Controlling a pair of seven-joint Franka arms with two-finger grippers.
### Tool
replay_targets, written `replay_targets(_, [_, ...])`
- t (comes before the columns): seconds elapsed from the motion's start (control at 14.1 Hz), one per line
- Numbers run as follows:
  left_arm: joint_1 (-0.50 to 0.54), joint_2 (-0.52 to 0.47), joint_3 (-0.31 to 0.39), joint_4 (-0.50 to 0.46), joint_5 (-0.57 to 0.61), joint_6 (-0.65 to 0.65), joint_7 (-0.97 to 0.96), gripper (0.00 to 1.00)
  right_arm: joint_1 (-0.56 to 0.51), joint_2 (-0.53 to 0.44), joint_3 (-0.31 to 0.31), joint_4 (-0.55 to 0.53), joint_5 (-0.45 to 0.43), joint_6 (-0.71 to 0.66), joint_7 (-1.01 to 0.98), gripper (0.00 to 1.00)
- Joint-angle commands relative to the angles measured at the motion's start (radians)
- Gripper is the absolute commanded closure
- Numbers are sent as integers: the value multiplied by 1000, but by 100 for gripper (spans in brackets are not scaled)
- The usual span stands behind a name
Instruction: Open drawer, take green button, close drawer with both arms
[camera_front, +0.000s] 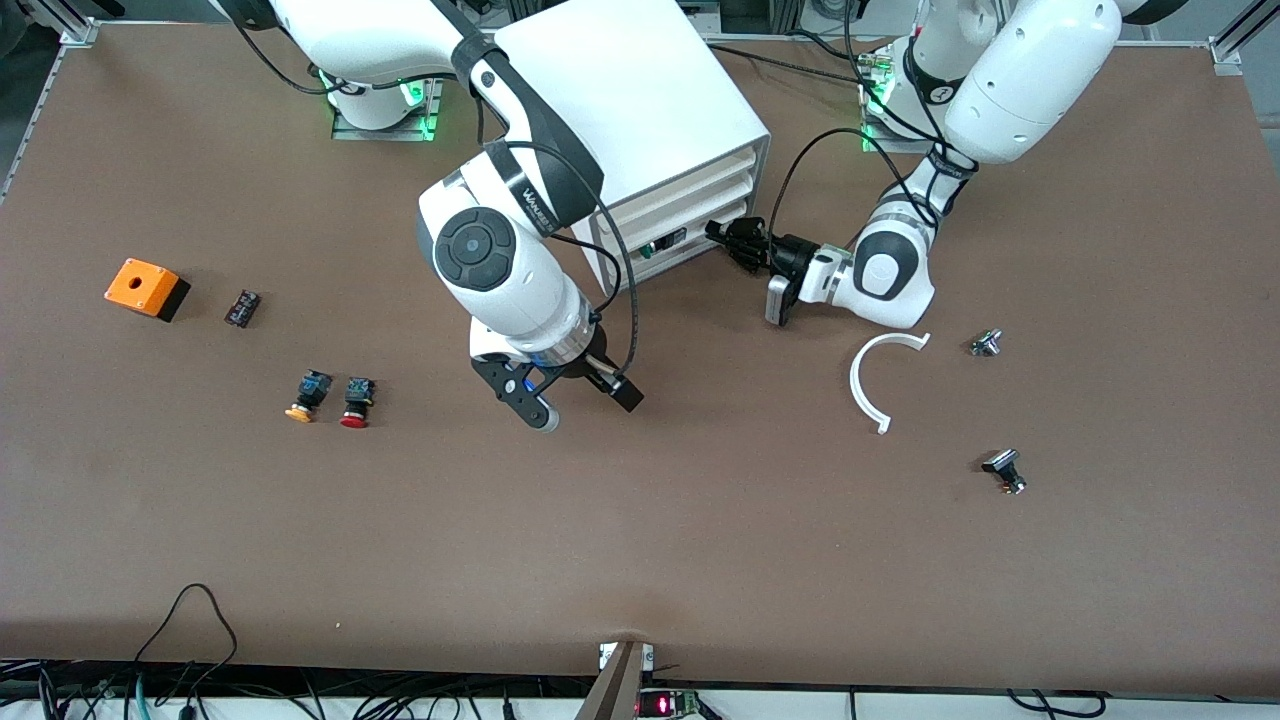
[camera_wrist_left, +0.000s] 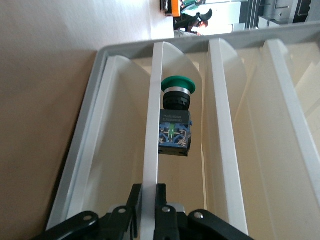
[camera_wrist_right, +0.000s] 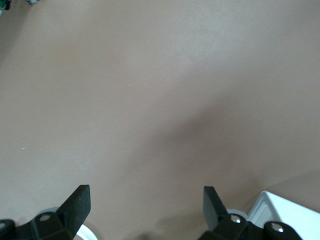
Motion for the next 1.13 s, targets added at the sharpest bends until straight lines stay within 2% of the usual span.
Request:
replay_targets(0.0, [12, 9, 14, 81, 14, 3, -97, 98, 29, 24, 1, 57, 13, 27, 55, 0])
replay_targets(0.42, [12, 16, 99, 230, 169, 4, -216, 96, 89, 47, 1, 60, 13, 135, 192, 0])
replay_targets(0.64, [23, 16, 134, 262, 214, 3, -220, 94, 164, 67, -9, 57, -13, 116, 235, 0])
replay_targets(0.71, [23, 16, 134, 270, 217, 3, -220, 90, 179, 82, -9, 57, -44, 103, 258, 0])
replay_targets(0.78, [26, 15, 136, 270, 217, 1, -220, 62, 197, 94, -8, 57, -76, 99, 267, 0])
replay_targets(0.85, [39, 15, 136, 270, 218, 1, -212, 1, 216, 103, -8, 57, -87, 87, 267, 0])
replay_targets(1.06, [58, -2, 137, 274, 249, -3, -236, 0, 242, 123, -8, 52, -90, 59, 266, 0])
